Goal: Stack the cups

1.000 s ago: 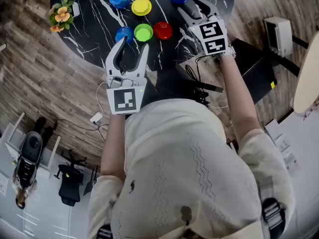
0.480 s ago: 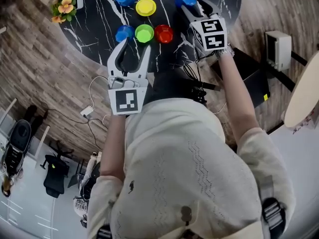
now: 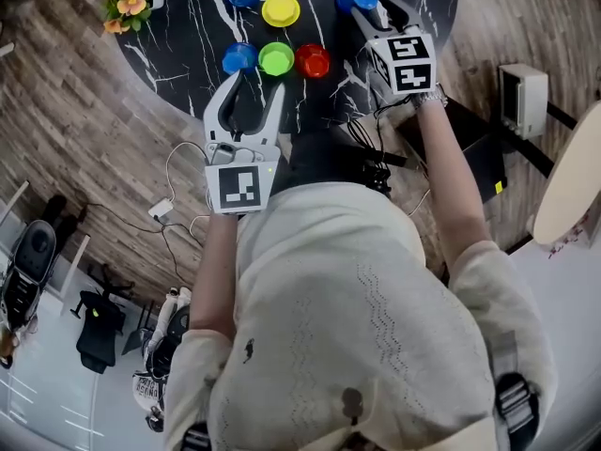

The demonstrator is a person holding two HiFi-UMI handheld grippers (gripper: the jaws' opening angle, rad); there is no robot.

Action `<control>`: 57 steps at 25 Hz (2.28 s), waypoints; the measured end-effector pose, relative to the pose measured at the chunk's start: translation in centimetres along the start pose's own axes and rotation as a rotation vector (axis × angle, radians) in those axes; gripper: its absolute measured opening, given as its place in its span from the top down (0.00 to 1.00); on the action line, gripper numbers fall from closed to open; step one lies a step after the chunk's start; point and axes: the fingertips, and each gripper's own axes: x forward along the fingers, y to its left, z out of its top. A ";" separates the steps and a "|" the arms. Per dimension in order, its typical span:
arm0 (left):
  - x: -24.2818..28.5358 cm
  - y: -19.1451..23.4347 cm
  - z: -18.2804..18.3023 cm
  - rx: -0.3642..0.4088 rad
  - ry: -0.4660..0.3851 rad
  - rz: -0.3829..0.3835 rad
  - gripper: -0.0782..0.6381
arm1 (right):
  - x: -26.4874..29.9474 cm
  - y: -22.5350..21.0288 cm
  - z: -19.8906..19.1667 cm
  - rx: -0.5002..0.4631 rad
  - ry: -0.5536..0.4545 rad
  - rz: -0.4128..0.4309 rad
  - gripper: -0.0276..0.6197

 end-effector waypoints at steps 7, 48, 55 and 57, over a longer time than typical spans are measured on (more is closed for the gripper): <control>-1.5 0.6 0.6 0.015 -0.016 -0.030 0.58 | -2.6 1.8 2.0 -0.006 -0.041 -0.009 0.62; -8.5 4.7 -1.5 0.103 -0.018 -0.197 0.58 | -9.0 19.3 2.1 -0.087 -0.006 0.099 0.62; -8.1 4.7 -1.9 0.100 -0.011 -0.198 0.58 | -8.9 19.5 1.8 -0.083 -0.006 0.109 0.60; -7.9 4.7 -1.9 0.098 -0.010 -0.199 0.58 | -8.9 19.7 1.8 -0.077 -0.009 0.127 0.57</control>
